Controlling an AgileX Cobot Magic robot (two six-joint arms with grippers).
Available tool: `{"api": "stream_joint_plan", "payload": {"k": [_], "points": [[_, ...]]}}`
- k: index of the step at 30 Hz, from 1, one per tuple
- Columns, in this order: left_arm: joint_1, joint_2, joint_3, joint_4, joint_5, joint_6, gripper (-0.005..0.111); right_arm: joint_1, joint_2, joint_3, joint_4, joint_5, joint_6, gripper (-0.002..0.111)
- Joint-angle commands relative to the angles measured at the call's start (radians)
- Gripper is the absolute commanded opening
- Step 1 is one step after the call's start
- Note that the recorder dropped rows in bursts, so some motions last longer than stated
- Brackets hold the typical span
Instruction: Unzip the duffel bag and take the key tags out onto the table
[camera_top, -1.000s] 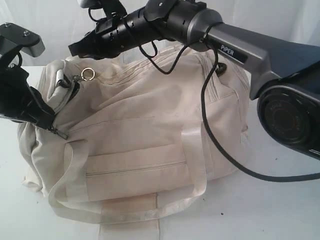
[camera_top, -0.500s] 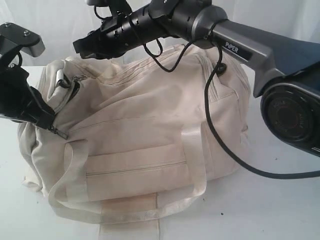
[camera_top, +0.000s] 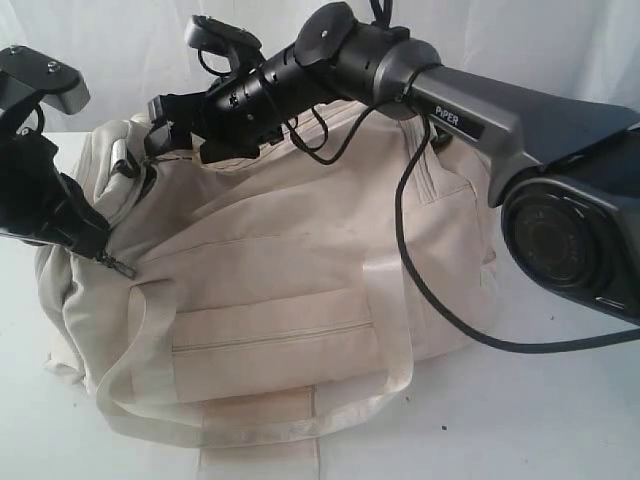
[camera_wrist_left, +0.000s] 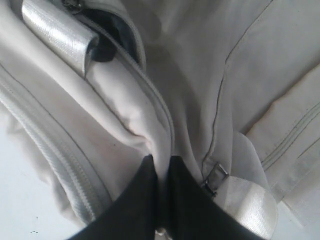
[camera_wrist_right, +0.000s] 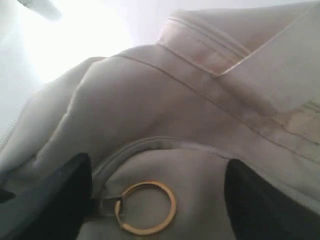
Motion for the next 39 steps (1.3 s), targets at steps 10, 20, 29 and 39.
{"api": "stream_joint_plan", "payload": {"k": [10,20,29,39], "points": [[-0.002,-0.011,0.007,-0.013,0.052,0.001,0.0,0.002,-0.004,-0.003,0.027,0.101,0.024,0.046],[-0.002,-0.011,0.007,-0.013,0.052,0.001,0.0,0.002,-0.006,-0.003,0.027,-0.018,0.022,0.032],[-0.002,-0.011,0.007,-0.013,0.052,0.001,0.0,0.002,-0.032,-0.003,0.027,-0.018,-0.018,0.01],[-0.002,-0.011,0.007,-0.013,0.052,0.001,0.0,-0.012,-0.041,-0.003,0.017,0.02,-0.061,0.049]]}}
